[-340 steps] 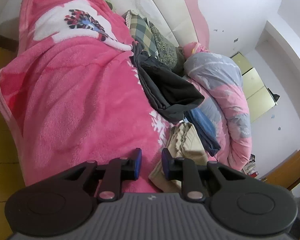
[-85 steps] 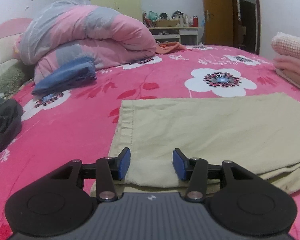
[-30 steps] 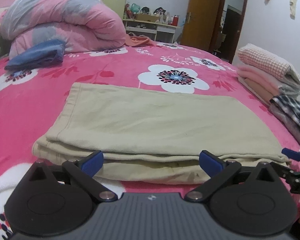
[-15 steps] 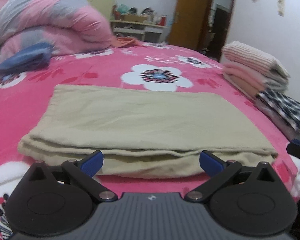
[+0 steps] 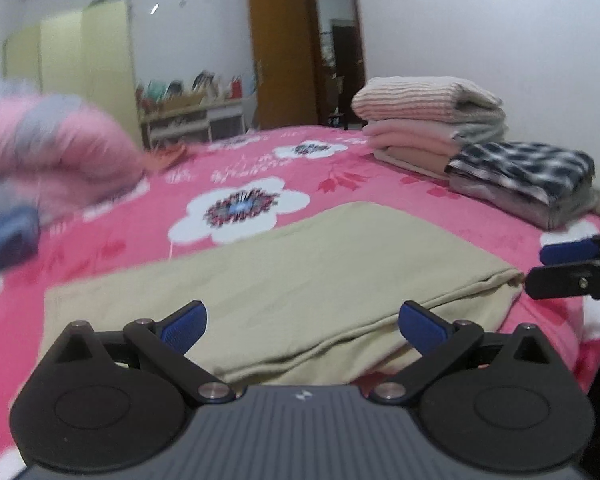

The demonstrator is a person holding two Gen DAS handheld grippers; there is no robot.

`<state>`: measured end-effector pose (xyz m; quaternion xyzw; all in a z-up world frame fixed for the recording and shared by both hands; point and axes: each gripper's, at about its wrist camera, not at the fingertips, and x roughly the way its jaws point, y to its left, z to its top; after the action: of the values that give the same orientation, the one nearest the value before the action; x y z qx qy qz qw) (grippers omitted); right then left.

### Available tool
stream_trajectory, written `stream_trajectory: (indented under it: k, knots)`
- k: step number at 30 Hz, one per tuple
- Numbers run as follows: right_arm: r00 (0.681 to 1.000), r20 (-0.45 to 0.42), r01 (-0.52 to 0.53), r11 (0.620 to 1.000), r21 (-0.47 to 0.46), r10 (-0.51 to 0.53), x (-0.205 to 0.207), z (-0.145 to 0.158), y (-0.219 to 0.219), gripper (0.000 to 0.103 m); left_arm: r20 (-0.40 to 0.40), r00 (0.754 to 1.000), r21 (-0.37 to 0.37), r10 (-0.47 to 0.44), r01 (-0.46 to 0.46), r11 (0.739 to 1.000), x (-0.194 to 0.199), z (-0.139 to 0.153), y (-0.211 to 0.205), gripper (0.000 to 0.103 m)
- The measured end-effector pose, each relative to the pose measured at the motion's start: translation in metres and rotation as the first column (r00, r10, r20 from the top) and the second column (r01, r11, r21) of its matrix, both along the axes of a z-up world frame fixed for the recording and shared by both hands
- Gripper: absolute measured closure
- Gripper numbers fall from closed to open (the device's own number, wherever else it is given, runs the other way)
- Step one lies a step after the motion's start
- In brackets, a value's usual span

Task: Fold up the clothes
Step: 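Open both tools and withdraw them from the folded trousers, then grasp the corner of the folded beige trousers with the right tool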

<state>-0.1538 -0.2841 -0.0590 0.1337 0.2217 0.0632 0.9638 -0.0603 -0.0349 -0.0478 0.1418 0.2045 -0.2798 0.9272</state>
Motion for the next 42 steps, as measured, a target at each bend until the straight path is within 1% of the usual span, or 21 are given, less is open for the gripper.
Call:
stream_trajectory:
  k: [3,4,5,6,8,10,11,13,15,17,19,21,24,27,28,29,31,33,35,38,42]
  knots:
    - [0.999,-0.023,-0.042,0.999,-0.003,0.042,0.001,-0.003,0.008,0.019,0.040,0.999,0.027,-0.010,0.009,1.000,-0.007,-0.004,-0.005,0.001]
    - [0.997,-0.034,-0.062,0.998,0.001,0.062,0.001,-0.005,0.011,0.027,0.045,0.999,0.037,-0.020,0.018,0.999,-0.008,-0.005,-0.006,0.002]
    - [0.996,-0.044,-0.081,0.997,0.006,0.082,0.001,-0.007,0.014,0.032,0.049,0.998,0.046,-0.032,0.029,0.999,-0.010,-0.007,-0.007,0.003]
    - [0.993,-0.054,-0.100,0.995,0.012,0.101,0.002,-0.009,0.016,0.035,0.052,0.998,0.058,-0.044,0.041,0.997,-0.011,-0.008,-0.008,0.006]
    - [0.988,-0.077,-0.129,0.991,0.039,0.132,0.004,-0.013,0.021,0.045,0.059,0.996,0.083,-0.069,0.064,0.994,-0.012,-0.010,-0.010,0.009]
    - [0.984,-0.097,-0.140,0.988,0.071,0.146,0.008,-0.016,0.024,0.050,0.053,0.995,0.098,-0.087,0.082,0.992,-0.012,-0.012,-0.011,0.013]
    - [0.983,-0.113,-0.132,0.987,0.091,0.142,0.012,-0.019,0.024,0.053,0.050,0.994,0.105,-0.096,0.090,0.990,-0.011,-0.014,-0.011,0.018]
    - [0.980,-0.146,-0.115,0.984,0.137,0.134,0.019,-0.023,0.023,0.056,0.042,0.993,0.118,-0.113,0.108,0.987,-0.010,-0.016,-0.012,0.021]
    - [0.977,-0.175,-0.086,0.974,0.211,0.125,0.027,-0.029,0.017,0.062,0.036,0.991,0.125,-0.127,0.121,0.985,-0.009,-0.017,-0.013,0.029]
    - [0.974,-0.194,-0.060,0.956,0.286,0.119,0.032,-0.033,0.011,0.070,0.029,0.991,0.123,-0.133,0.129,0.984,-0.010,-0.018,-0.012,0.034]
    - [0.970,-0.212,-0.036,0.930,0.367,0.122,0.033,-0.038,0.002,0.078,0.026,0.990,0.123,-0.138,0.134,0.983,-0.011,-0.020,-0.011,0.040]
    - [0.964,-0.235,-0.011,0.904,0.426,0.122,0.033,-0.042,-0.004,0.080,0.026,0.989,0.129,-0.142,0.138,0.982,-0.012,-0.021,-0.011,0.046]
    - [0.958,-0.257,0.011,0.876,0.483,0.130,0.030,-0.047,-0.009,0.080,0.030,0.990,0.141,-0.141,0.135,0.981,-0.012,-0.022,-0.013,0.051]
    - [0.957,-0.261,0.028,0.857,0.514,0.125,0.037,-0.050,-0.010,0.080,0.000,0.992,0.113,-0.126,0.125,0.986,-0.006,-0.021,-0.014,0.055]
    - [0.957,-0.262,0.034,0.851,0.523,0.123,0.040,-0.051,-0.010,0.080,-0.008,0.993,0.103,-0.120,0.120,0.987,-0.005,-0.019,-0.013,0.055]
    - [0.959,-0.259,0.037,0.848,0.529,0.119,0.043,-0.051,-0.009,0.083,-0.009,0.993,0.096,-0.118,0.118,0.988,-0.005,-0.017,-0.012,0.055]
    - [0.965,-0.233,0.024,0.850,0.526,0.116,0.046,-0.045,-0.010,0.090,-0.008,0.993,0.084,-0.120,0.120,0.989,-0.005,-0.013,-0.009,0.055]
    - [0.973,-0.200,0.007,0.843,0.539,0.119,0.049,-0.036,-0.013,0.092,-0.017,0.990,0.079,-0.142,0.143,0.987,-0.005,-0.010,-0.007,0.052]
    - [0.978,-0.170,-0.007,0.829,0.559,0.123,0.052,-0.029,-0.017,0.094,-0.035,0.987,0.092,-0.159,0.161,0.983,-0.003,-0.012,-0.008,0.051]
    - [0.977,-0.168,-0.010,0.808,0.590,0.135,0.059,-0.026,-0.024,0.094,-0.063,0.983,0.132,-0.171,0.178,0.975,0.002,-0.016,-0.013,0.051]
    - [0.973,-0.175,0.001,0.756,0.654,0.150,0.069,-0.027,-0.035,0.094,-0.082,0.980,0.153,-0.182,0.193,0.969,0.011,-0.017,-0.019,0.051]
